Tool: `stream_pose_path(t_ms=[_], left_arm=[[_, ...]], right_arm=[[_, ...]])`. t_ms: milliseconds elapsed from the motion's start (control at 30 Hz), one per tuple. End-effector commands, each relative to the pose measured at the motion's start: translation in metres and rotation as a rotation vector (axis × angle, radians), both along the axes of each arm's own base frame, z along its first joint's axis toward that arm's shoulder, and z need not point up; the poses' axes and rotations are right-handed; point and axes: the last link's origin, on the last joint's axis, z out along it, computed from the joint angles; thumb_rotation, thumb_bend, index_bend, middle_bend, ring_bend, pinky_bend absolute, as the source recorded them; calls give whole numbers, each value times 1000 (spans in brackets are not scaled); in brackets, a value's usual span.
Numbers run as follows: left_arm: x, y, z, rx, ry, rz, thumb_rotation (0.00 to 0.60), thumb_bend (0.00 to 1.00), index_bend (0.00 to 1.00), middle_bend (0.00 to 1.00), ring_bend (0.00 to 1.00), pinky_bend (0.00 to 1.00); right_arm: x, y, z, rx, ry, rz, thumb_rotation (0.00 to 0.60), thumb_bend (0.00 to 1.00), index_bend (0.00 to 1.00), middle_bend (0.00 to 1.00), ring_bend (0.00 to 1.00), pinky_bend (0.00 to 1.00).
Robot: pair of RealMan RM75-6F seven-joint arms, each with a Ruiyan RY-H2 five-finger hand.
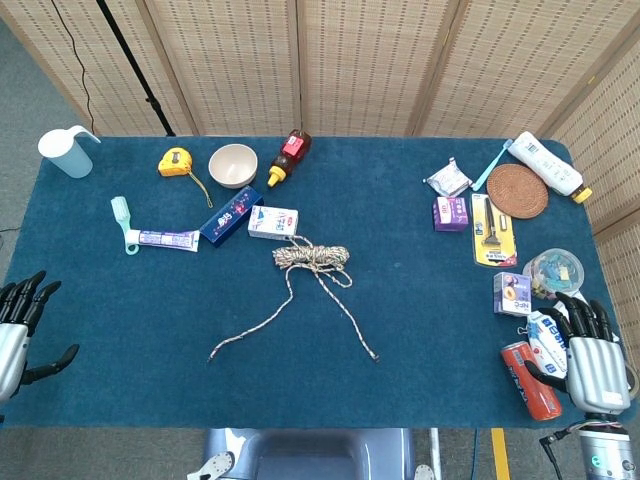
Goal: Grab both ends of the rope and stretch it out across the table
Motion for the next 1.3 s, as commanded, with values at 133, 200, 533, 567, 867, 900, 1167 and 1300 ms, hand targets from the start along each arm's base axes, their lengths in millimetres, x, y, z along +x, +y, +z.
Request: stream_pose_path(t_ms=[133, 200, 533, 567, 867, 900, 1167, 1300], left_arm=[[0, -1, 2, 2, 0, 3, 508, 226, 119, 0, 0, 0], [0, 0, 3, 4, 3, 2, 507, 226, 127, 0, 0, 0], [2, 7, -3, -13, 7, 2, 508, 226, 141, 0, 0, 0], [3, 8, -3, -12, 9, 1, 508, 227, 141, 0, 0, 0], [12, 23, 2, 0, 28, -26, 506, 226, 141, 0, 0, 0], [13, 24, 2, -1, 29, -29, 506, 226, 141, 0, 0, 0], [20, 32, -2, -10, 39, -42, 507, 226, 141, 0, 0, 0], [21, 36, -1, -4, 47, -40, 508, 226, 141, 0, 0, 0]], right_arm=[[1, -3, 0, 5, -9, 13, 600, 118, 260, 141, 132, 58], [3, -6, -3, 20, -17, 25, 600, 118, 263, 160, 154, 69], [19, -37, -18, 104, -88, 125, 600, 118, 316, 253, 326, 237], [20, -40, -19, 111, -90, 132, 600, 118, 326, 265, 341, 250], [59, -77, -43, 240, -157, 260, 600, 118, 396, 307, 374, 265], [62, -80, -45, 250, -159, 269, 600, 118, 401, 308, 373, 265], [95, -101, -72, 351, -172, 348, 600, 118, 408, 293, 352, 265], [106, -106, -88, 405, -158, 358, 600, 118, 395, 278, 336, 265]])
